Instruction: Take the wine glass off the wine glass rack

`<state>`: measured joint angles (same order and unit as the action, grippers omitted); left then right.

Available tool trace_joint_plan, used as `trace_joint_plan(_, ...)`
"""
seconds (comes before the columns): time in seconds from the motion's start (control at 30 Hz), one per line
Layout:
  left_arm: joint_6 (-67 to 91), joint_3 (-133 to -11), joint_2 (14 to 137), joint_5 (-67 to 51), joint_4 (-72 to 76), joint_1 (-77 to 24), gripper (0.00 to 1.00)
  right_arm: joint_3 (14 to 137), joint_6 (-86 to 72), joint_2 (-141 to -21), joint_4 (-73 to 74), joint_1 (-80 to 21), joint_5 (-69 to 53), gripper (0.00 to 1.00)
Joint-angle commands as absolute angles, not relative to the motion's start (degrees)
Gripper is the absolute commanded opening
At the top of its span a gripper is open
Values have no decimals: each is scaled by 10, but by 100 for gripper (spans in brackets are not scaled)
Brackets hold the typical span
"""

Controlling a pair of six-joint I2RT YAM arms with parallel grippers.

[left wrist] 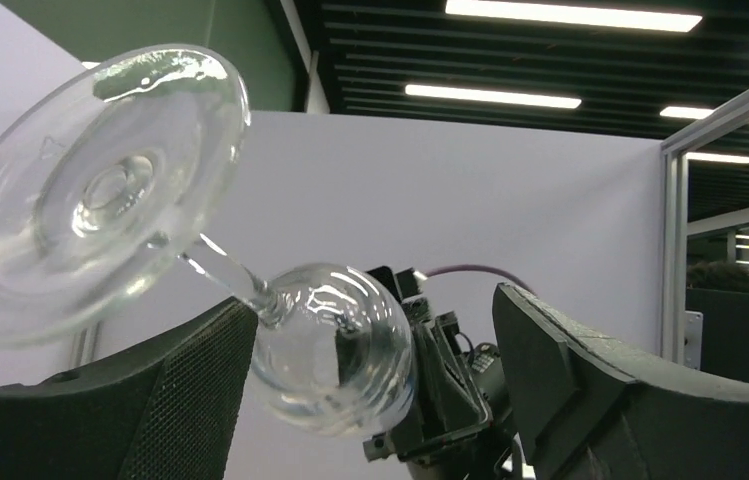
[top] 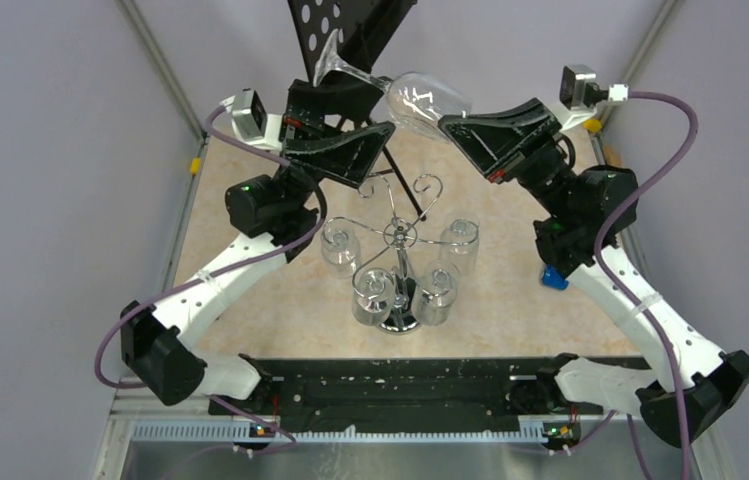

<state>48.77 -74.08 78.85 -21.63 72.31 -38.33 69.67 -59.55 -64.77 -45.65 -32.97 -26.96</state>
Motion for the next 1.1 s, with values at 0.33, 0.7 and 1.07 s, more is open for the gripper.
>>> trace_joint_plan(0.33, 280, -683, 660, -216, 457, -389, 90, 748, -325, -536, -191, -329, -27, 0)
trace_joint_plan(0.7, 69, -757, 579, 24, 11, -388, 98, 893, -130, -616, 256, -326, 242, 0)
trace_joint_plan(1.07, 125, -736, 562, 177, -158, -348, 99, 864, -122, -748, 425, -157, 75, 0)
